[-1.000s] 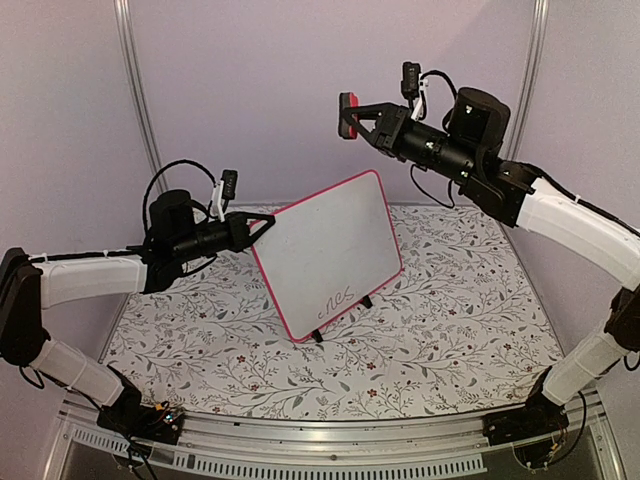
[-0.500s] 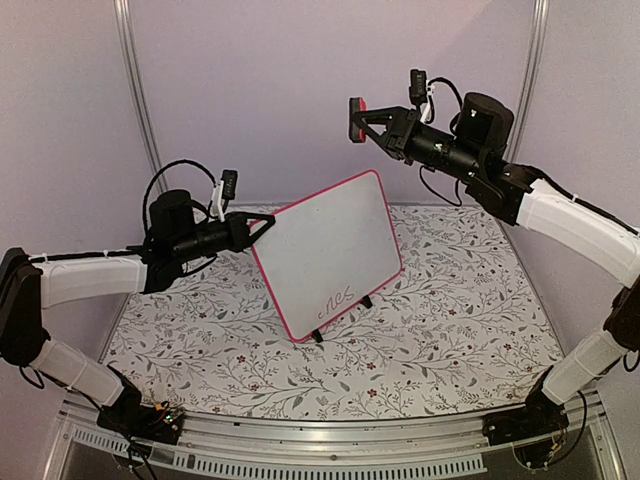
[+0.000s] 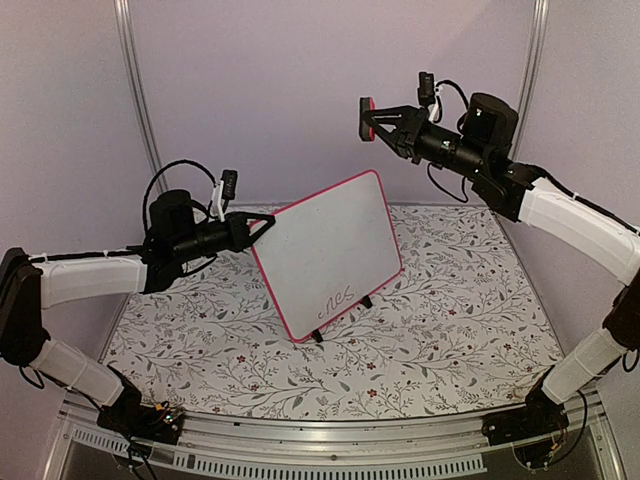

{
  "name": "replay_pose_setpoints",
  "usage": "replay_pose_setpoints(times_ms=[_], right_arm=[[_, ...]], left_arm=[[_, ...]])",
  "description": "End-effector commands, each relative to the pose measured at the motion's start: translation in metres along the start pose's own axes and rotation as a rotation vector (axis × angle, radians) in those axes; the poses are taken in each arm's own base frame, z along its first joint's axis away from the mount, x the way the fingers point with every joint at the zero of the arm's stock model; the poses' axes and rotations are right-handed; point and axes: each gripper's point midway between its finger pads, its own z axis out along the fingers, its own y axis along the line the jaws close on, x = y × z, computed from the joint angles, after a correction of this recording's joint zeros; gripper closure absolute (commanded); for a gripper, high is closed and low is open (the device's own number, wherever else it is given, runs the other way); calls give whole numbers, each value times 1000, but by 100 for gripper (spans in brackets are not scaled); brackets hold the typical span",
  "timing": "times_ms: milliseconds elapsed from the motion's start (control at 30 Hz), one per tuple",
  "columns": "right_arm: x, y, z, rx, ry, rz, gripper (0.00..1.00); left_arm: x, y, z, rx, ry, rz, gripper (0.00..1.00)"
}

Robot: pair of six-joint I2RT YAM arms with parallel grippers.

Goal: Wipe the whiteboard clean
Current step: Erase the whiteboard at the center of the board.

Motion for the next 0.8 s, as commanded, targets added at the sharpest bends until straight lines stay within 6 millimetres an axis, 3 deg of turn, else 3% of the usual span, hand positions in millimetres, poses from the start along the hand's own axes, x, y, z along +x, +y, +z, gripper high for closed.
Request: replay_pose_setpoints(times_ms=[0,100,200,333,433,767], right_arm=[[13,-14,-3,-21,36,18,75],[15,-14,-1,-62,47,88,75],[16,-35,1,51,47,69,75],[21,-24,-2,-74,72,114,75],[21,-38,2,18,68,110,75],[22,-40,-7,-15,76,87,74]], left_arm=[[-13,-16,2,55,-33,30,100],[-12,-15,3,58,-27,27,100],[-12,-16,3,59,-27,29,100],[-13,-16,2,58,-31,31,100],[-11,-16,3,62,-26,27,100],[-12,-16,3,58,-28,28,100]])
